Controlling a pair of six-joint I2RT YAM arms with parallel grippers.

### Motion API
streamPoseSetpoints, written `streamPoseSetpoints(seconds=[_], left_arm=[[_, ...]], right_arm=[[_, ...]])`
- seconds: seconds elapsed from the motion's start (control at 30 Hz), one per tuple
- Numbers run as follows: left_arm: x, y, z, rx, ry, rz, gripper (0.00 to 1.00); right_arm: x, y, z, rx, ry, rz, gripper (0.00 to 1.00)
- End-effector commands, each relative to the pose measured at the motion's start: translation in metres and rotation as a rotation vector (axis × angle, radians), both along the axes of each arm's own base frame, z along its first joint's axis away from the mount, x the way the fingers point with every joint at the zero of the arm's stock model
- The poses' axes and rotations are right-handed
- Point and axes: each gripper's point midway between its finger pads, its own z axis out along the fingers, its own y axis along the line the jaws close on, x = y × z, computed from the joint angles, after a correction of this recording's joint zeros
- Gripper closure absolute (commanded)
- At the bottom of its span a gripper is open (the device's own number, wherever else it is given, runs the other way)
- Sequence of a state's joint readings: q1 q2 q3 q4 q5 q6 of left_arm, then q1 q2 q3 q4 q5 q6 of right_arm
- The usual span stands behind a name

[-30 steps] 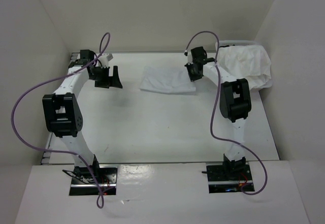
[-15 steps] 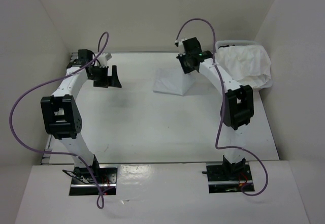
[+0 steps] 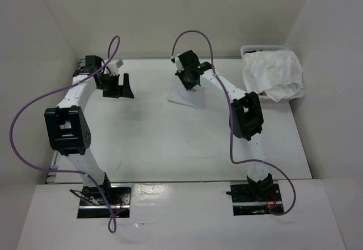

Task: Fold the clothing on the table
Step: Fold the skirt

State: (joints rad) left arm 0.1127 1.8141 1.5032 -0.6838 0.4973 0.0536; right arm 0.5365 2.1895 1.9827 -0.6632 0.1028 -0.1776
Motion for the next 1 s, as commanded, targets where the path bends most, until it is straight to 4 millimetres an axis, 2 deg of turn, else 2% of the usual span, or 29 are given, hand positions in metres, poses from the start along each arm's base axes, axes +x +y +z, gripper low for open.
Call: streamPoseSetpoints(seconds=[0.0,0.1,0.17,0.2,0.37,0.4,0.47,0.5,0.6,0.63,0.67,0.73,0.77,0.8,0.83,0.87,0.9,0.93,0.97], left_arm=[[-0.006,-0.001,0.017,-0.007,-0.046,-0.034,0.0],[-0.007,0.003,0.014,-0.004,-0.041,-0.031,0.0],[-0.007,0.003,0.014,-0.004,-0.041,-0.031,0.0],[-0.007,0.003,0.014,-0.004,-0.041,-0.031,0.0],[-0.011,0.007,0.01,-0.002,-0.027,-0.029,0.0],[-0.011,0.007,0.01,-0.002,-0.027,-0.029,0.0],[-0.011,0.005,0.011,-0.01,-0.029,-0.033,0.0],[-0.011,0.005,0.011,-0.01,-0.029,-0.033,0.0],[-0.011,0.005,0.011,-0.01,-0.029,-0.033,0.0],[-0.011,0.005,0.01,-0.005,-0.033,-0.04,0.0],[-0.011,0.005,0.01,-0.005,-0.033,-0.04,0.0],[-0.011,0.005,0.01,-0.005,-0.033,-0.04,0.0],[-0.011,0.005,0.01,-0.005,-0.033,-0.04,0.0],[-0.013,0.005,0.007,-0.007,-0.024,-0.04,0.0],[-0.013,0.005,0.007,-0.007,-0.024,-0.04,0.0],[-0.013,0.004,0.008,-0.015,-0.025,-0.044,0.0],[-0.013,0.004,0.008,-0.015,-0.025,-0.044,0.0],[-0.015,0.003,0.007,-0.016,-0.016,-0.044,0.0],[-0.015,0.003,0.007,-0.016,-0.016,-0.044,0.0]], right_arm=[[0.005,0.02,0.0,-0.008,-0.018,0.013,1.0],[0.007,0.021,-0.01,-0.019,0.0,-0.001,1.0],[0.01,0.031,-0.012,-0.005,0.002,0.007,1.0],[0.013,0.034,-0.005,0.009,-0.008,-0.001,1.0],[0.014,0.052,-0.009,0.015,-0.001,0.029,1.0],[0.017,0.055,0.0,0.034,-0.019,0.022,1.0],[0.016,0.061,-0.006,0.028,-0.01,0.031,1.0],[0.017,0.062,0.002,0.036,-0.021,0.031,1.0],[0.021,0.065,-0.005,0.039,-0.015,0.024,1.0],[0.018,0.07,-0.014,0.027,0.002,0.033,1.0],[0.02,0.071,-0.016,0.027,0.001,0.033,0.96],[0.022,0.073,-0.017,0.031,0.006,0.026,0.75],[0.027,0.077,-0.01,0.044,-0.012,0.027,0.7],[0.028,0.079,-0.024,0.039,0.008,0.032,0.66],[0.03,0.081,-0.026,0.037,0.01,0.032,0.58],[0.031,0.085,-0.019,0.052,0.004,0.04,0.43],[0.033,0.086,-0.03,0.047,0.012,0.04,0.41],[0.035,0.088,-0.029,0.06,0.003,0.034,0.37],[0.038,0.092,-0.025,0.077,-0.009,0.04,0.26]])
